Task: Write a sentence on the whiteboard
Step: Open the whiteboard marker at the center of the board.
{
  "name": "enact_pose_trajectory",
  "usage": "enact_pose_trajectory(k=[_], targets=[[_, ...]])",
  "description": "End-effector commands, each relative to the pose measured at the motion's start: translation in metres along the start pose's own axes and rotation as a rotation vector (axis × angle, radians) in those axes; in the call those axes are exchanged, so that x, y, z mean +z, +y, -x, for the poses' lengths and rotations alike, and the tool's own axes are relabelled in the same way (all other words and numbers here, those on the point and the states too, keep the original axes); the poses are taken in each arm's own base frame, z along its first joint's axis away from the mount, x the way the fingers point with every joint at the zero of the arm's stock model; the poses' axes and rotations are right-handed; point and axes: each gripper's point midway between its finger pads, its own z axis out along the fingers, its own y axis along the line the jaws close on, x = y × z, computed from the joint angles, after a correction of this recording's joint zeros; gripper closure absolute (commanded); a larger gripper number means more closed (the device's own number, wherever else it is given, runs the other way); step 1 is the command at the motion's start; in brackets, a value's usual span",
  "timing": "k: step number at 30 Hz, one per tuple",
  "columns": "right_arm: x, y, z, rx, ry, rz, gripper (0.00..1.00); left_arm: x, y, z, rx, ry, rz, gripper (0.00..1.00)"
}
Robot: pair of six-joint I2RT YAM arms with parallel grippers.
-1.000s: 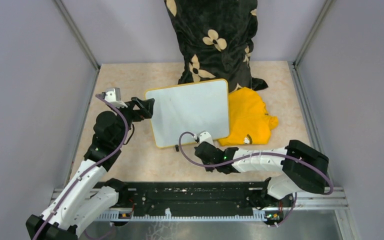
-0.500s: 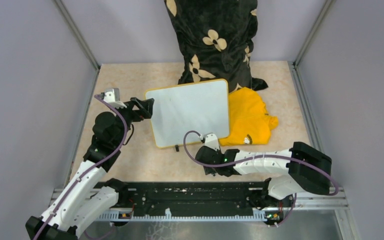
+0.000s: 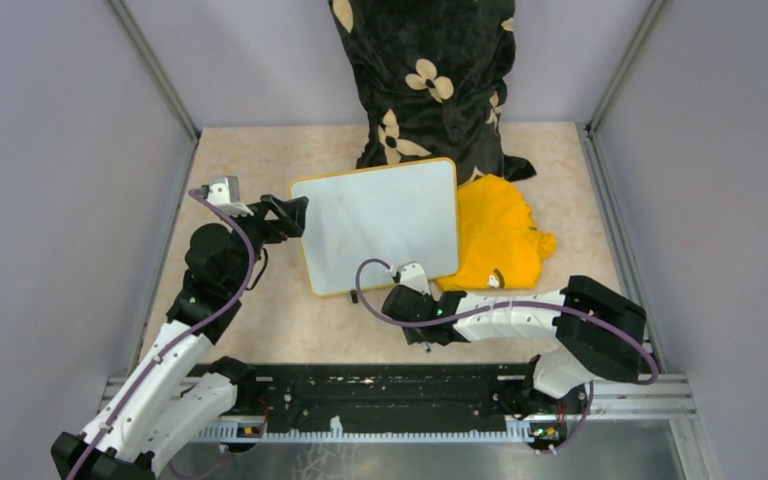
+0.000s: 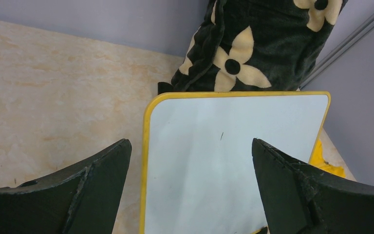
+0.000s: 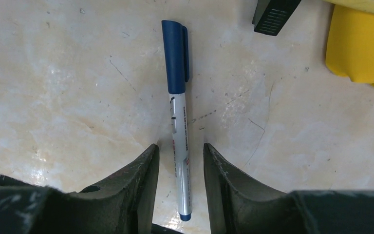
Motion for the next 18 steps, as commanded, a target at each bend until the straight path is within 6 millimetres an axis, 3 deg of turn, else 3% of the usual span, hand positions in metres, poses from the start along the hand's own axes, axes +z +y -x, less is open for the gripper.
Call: enact_pose_trajectory(k=[1, 6, 11, 14, 18], targets=[[0.007, 0.008, 0.009, 0.007, -0.017, 0.044, 0.62, -0.002, -0.004, 0.008, -0.009, -0.025, -0.011, 0.01], [0.023, -0.001, -0.015, 0.021, 0.052, 0.045, 0.66, -0.002, -0.003, 0.008, -0.007, -0.027, -0.007, 0.01], [0.026, -0.007, -0.026, 0.004, 0.082, 0.029, 0.74, -0.003, -0.005, 0.01, -0.009, -0.032, -0.015, 0.01], [0.026, -0.009, -0.03, -0.005, 0.094, 0.026, 0.82, -0.004, -0.004, 0.012, -0.01, -0.038, -0.012, 0.01], [0.024, -0.01, -0.029, -0.009, 0.093, 0.023, 1.0, -0.004, -0.004, 0.013, -0.012, -0.042, -0.011, 0.01]])
